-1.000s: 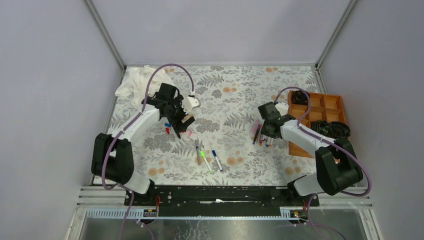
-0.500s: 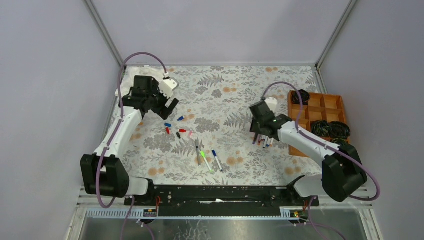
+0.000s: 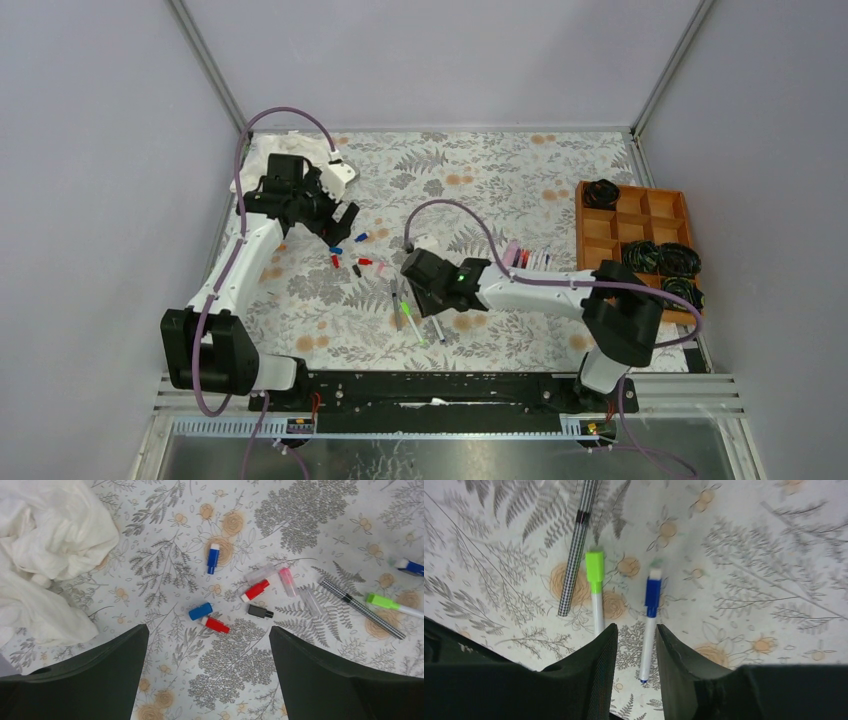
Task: Open the pen caps
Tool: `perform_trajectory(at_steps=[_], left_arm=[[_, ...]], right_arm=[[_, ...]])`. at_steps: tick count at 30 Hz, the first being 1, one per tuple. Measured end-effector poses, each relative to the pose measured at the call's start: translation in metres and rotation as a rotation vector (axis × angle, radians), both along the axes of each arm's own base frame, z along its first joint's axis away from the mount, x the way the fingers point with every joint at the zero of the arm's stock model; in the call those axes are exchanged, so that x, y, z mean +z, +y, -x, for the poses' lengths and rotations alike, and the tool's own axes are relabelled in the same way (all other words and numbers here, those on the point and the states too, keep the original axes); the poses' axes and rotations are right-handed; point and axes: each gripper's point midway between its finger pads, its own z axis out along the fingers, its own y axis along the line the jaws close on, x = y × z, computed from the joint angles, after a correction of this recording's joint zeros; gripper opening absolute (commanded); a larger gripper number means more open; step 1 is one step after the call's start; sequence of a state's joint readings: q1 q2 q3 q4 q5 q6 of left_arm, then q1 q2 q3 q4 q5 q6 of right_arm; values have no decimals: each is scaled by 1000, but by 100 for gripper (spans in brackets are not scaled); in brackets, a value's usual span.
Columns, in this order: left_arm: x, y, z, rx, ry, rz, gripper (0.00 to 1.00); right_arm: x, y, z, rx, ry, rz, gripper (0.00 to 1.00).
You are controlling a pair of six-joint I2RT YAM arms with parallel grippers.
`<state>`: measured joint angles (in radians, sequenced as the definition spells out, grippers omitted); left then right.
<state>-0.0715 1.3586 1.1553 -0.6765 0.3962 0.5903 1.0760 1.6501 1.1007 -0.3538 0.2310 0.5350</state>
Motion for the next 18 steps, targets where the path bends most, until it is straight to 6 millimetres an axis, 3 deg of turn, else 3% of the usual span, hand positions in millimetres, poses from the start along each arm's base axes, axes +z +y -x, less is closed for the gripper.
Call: perform_trajectory(at_steps=[4,10,18], left_arm=[[-3,-5,8,-25,29,19,98],[-2,-12,15,-62,53,49,99],[-1,-19,22,-102,70,77,99]], right_arm=[[-23,7,22,68,40,56,41],[-28,7,24,76,42,66,41],[-57,-21,38,72,78,132,38]])
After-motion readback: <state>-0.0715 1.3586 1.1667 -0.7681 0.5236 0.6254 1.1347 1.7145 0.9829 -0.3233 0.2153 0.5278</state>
